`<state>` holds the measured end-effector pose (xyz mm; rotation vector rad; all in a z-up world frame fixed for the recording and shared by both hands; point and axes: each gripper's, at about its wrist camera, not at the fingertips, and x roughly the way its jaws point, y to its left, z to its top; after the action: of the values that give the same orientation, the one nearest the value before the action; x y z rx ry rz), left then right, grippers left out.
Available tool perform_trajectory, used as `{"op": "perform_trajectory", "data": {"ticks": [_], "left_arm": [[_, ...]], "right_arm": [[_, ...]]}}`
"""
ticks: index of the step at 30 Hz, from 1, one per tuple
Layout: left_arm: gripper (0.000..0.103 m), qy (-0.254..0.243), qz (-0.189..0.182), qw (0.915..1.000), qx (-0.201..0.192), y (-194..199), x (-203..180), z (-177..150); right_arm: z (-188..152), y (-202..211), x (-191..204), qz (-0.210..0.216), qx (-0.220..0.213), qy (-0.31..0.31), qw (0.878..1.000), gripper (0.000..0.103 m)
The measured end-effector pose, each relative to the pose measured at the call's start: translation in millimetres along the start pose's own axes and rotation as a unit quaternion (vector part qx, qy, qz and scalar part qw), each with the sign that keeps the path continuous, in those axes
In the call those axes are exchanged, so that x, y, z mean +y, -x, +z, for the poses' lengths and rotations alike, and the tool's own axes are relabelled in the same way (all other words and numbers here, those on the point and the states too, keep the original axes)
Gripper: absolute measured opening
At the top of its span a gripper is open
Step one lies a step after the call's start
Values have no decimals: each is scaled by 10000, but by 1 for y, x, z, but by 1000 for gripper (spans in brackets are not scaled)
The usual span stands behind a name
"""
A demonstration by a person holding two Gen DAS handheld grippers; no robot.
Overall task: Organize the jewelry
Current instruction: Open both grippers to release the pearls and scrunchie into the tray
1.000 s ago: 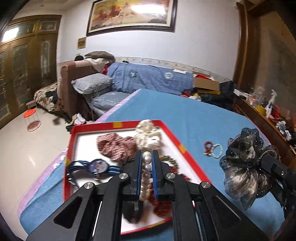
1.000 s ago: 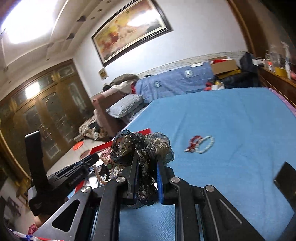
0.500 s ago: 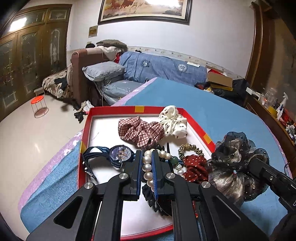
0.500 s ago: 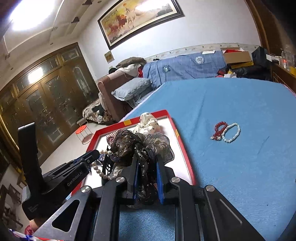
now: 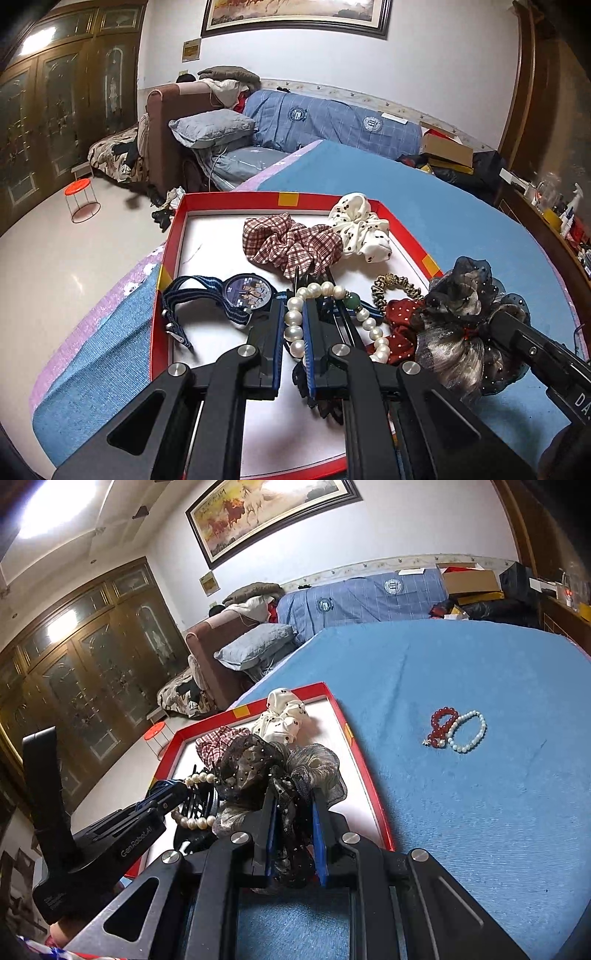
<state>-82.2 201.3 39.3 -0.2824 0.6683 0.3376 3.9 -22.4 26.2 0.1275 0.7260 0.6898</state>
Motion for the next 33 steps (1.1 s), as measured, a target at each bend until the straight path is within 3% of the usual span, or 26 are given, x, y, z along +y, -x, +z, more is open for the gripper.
{"op": "perform_trajectory", "data": {"ticks": [23, 33], "left_arm": [[10, 50, 15, 10000, 63, -6, 6, 0], [10, 57, 48, 10000, 58, -7, 9, -1]], "right_arm": [[-5, -23, -10, -349, 192, -89, 9992, 19], [-11, -20, -11, -534, 191, 8, 9984, 25]]}}
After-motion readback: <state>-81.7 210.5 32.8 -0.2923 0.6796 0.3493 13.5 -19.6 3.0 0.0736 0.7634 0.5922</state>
